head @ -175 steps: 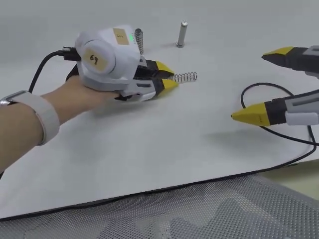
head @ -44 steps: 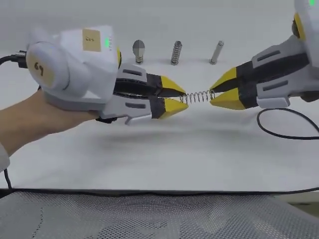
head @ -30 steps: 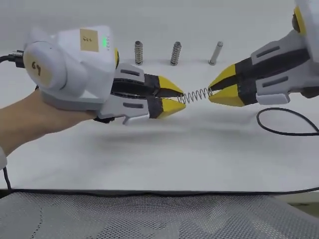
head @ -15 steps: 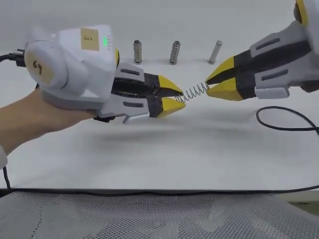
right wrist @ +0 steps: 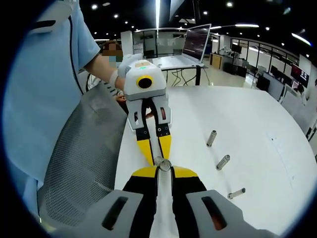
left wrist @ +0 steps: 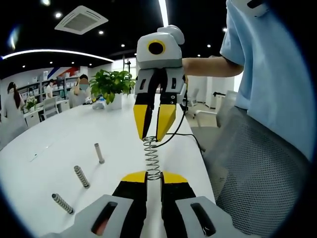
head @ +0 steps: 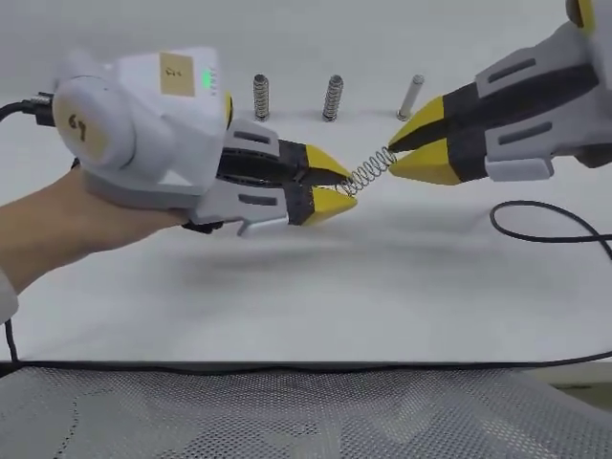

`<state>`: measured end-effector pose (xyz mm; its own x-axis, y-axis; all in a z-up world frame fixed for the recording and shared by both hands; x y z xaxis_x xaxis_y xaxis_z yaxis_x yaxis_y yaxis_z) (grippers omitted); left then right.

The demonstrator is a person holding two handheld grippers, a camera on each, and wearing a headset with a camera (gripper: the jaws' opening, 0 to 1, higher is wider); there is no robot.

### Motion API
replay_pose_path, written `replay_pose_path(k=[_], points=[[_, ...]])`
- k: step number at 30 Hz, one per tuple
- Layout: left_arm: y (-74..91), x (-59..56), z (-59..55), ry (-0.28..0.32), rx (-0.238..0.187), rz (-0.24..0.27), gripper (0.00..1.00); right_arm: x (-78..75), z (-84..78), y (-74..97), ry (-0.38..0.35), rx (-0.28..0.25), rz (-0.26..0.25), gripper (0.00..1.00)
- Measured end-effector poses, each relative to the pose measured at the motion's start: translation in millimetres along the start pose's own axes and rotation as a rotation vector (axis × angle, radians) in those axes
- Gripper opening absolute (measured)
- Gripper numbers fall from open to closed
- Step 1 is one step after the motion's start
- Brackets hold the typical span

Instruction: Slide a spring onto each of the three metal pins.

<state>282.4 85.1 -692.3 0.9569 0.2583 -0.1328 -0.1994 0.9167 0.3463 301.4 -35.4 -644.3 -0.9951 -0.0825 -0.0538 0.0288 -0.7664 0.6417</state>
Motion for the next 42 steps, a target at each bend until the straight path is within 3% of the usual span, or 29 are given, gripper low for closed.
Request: replay_pose_path(k=[29, 37, 42], points=[[2.5, -0.7, 2.3, -0.025, -0.001, 0.009, 0.02, 2.0, 5.6, 0.8, 0.022, 0.001, 0.004, 0.08], [2.2, -1.7, 1.6, -0.029, 0.001, 0.004, 0.02, 1.6, 7.1, -1.0, 0.028, 0.012, 0.002, 0.28], [1.5, -2.2, 2.2, -0.041, 0.003, -0.003, 0.02, 2.4, 9.0, -2.1, 0.049, 0.030, 0.017, 0.29]])
Point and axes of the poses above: the centre of the closed fingertips' face, and the gripper's own axes: y roughly backward along the fingers, x roughly to its left, z roughly out of its top, the point moved 7 cm from there along y, roughly backward along the fingers, and after that the axes turned 8 degrees about y, right-handed, at the moved point
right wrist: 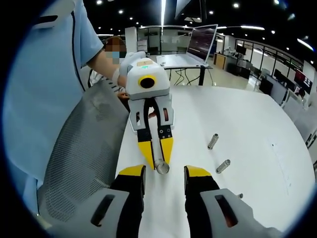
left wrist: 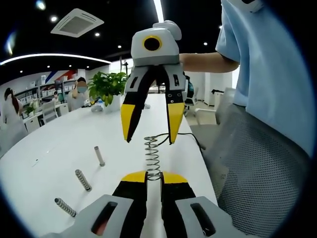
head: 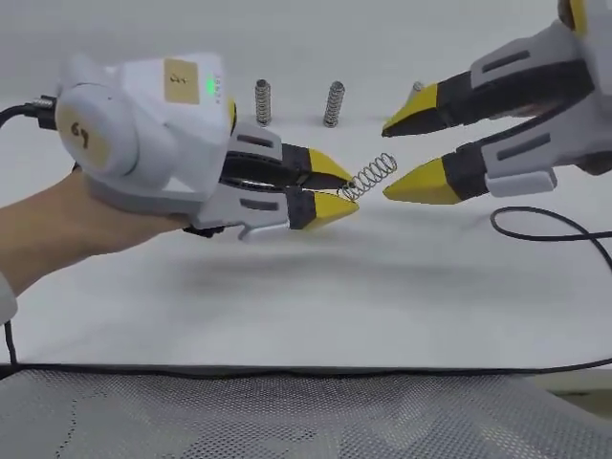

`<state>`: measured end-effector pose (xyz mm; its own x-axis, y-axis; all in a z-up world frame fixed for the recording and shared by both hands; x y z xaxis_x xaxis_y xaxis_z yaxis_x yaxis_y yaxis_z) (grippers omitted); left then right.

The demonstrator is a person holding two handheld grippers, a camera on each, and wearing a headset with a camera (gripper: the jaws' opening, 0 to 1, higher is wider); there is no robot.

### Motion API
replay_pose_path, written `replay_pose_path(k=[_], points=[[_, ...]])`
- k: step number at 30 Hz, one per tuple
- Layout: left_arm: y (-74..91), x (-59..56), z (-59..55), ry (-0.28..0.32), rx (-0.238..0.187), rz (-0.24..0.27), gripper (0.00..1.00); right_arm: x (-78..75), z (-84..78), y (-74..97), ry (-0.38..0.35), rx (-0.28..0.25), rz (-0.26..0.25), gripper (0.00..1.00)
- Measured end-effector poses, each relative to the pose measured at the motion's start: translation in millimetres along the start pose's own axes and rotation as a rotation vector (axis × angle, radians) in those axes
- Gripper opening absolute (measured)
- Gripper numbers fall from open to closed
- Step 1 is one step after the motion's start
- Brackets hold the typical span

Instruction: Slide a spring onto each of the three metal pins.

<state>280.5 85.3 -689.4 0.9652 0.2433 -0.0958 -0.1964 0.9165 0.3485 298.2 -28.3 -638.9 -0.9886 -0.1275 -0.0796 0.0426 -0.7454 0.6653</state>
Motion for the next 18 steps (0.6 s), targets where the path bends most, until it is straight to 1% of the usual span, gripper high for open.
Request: replay_pose_path(k=[2, 5, 10, 14, 18], points=[[-0.3, -0.5, 0.5, -0.019, 0.005, -0.002, 0.02, 1.2, 1.6, -1.0, 0.025, 0.019, 0.013, 0.28], [-0.6, -1.3, 3.1, -0.024, -0.007, -0.003, 0.02, 2.0, 5.2, -1.6, 0.056, 0.039, 0.026, 0.26], [-2.7, -1.5, 4.3, -0.041, -0.007, 0.000, 0.02, 0.9, 6.9, -2.7, 0.092, 0.072, 0.046, 0.22], [-3.9, -2.3, 3.9, -0.052, -0.001, -0.004, 0.02, 0.8, 5.8, -5.5, 0.110, 0.106, 0.071, 0.19], [-4.2, -2.4, 3.8, -0.053, 0.000, -0.007, 0.02, 1.0, 6.1, -8.1, 0.123, 0.120, 0.090, 0.18]])
Point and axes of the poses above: the centre of the closed fingertips' face, and the gripper's own axes: y roughly backward along the fingers, x roughly to its left, z roughly out of its top, the point moved 7 cm from there along y, roughly backward along the fingers, and after that the axes turned 8 degrees about y, right-handed, at the moved point
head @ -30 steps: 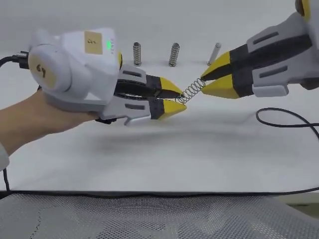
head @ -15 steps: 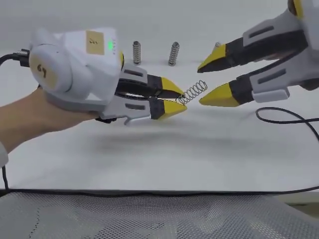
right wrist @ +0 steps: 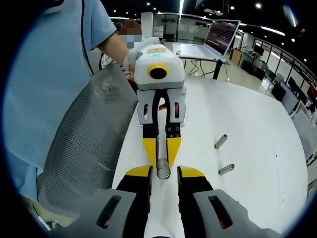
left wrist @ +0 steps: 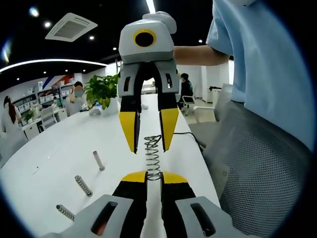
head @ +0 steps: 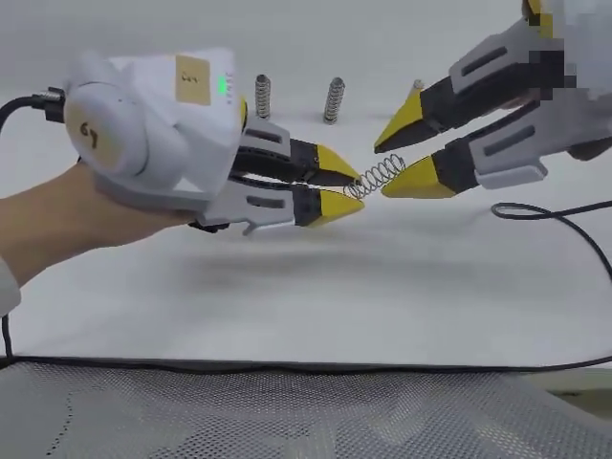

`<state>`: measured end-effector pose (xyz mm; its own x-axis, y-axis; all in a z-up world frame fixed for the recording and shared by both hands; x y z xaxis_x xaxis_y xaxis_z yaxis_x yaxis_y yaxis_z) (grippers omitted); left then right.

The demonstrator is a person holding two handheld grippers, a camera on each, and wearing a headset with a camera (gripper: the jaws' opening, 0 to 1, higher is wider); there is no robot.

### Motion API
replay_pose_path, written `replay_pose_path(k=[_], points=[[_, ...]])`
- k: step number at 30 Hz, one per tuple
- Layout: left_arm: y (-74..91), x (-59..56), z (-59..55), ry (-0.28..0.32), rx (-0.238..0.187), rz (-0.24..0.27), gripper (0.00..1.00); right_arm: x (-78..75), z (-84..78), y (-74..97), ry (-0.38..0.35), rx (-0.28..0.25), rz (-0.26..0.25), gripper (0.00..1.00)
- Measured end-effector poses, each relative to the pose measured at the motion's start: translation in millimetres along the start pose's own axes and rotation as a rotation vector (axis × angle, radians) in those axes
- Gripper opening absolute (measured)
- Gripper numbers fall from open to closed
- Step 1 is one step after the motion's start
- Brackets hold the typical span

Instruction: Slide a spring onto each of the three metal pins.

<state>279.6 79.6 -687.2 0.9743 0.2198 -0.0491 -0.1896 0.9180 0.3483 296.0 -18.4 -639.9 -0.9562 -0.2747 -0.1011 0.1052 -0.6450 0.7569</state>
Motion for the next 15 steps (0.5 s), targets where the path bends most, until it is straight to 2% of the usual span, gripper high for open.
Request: replay_pose_path(k=[15], points=[[-1.0, 0.3, 0.4, -0.004, 0.001, -0.006, 0.02, -0.6, -0.7, -4.3, 0.017, 0.031, 0.048, 0.11]])
Point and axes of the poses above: the centre of the closed fingertips' face, and the gripper's own axes: y roughly backward along the fingers, x roughly to its left, z roughly out of its top, the point moved 7 cm from there along y, roughly backward along the fingers, and after that the axes turned 8 degrees about y, right-handed, at the moved point
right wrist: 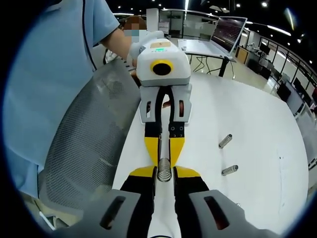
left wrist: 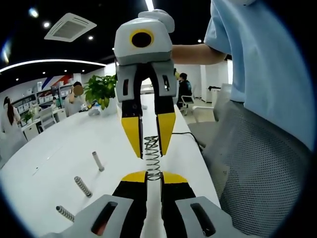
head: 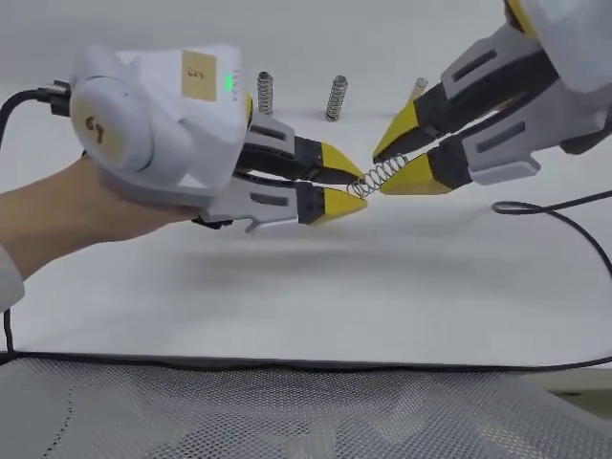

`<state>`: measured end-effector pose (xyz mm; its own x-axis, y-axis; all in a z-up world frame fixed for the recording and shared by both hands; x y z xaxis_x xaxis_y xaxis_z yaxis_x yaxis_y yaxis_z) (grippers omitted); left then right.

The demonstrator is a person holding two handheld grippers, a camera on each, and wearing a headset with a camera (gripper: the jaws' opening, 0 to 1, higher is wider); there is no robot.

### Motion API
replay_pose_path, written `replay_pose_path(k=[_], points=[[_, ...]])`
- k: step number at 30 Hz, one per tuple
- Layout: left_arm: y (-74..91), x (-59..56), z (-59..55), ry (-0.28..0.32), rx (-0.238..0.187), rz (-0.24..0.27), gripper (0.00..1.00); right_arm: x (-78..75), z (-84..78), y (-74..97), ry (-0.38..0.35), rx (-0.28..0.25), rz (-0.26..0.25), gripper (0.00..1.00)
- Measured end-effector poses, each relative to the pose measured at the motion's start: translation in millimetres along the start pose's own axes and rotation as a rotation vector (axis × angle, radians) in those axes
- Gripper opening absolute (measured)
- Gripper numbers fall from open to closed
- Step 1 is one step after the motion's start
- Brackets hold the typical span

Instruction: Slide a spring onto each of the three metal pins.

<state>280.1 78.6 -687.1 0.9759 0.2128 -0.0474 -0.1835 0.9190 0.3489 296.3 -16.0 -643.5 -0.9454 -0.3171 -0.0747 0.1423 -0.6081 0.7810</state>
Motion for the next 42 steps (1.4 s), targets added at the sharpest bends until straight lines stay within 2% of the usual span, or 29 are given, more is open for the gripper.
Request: replay_pose_path(k=[24, 42], points=[[-1.0, -0.3, 0.9, 0.007, 0.003, -0.002, 0.02, 0.6, -0.7, -2.4, 0.001, 0.010, 0.011, 0.08], [-1.3, -1.7, -0.6, 0.038, 0.003, -0.001, 0.02, 1.9, -2.1, -3.0, -0.016, 0.013, 0.012, 0.08]])
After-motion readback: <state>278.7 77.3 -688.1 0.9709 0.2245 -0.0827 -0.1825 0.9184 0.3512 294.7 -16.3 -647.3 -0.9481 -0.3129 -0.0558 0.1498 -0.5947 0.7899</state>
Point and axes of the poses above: the centre of the closed fingertips' face, and the gripper's own axes: y roughly backward along the fingers, x roughly to its left, z roughly out of its top, the point moved 7 cm from there along y, roughly backward along the fingers, and after that the axes turned 8 degrees about y, right-handed, at the moved point
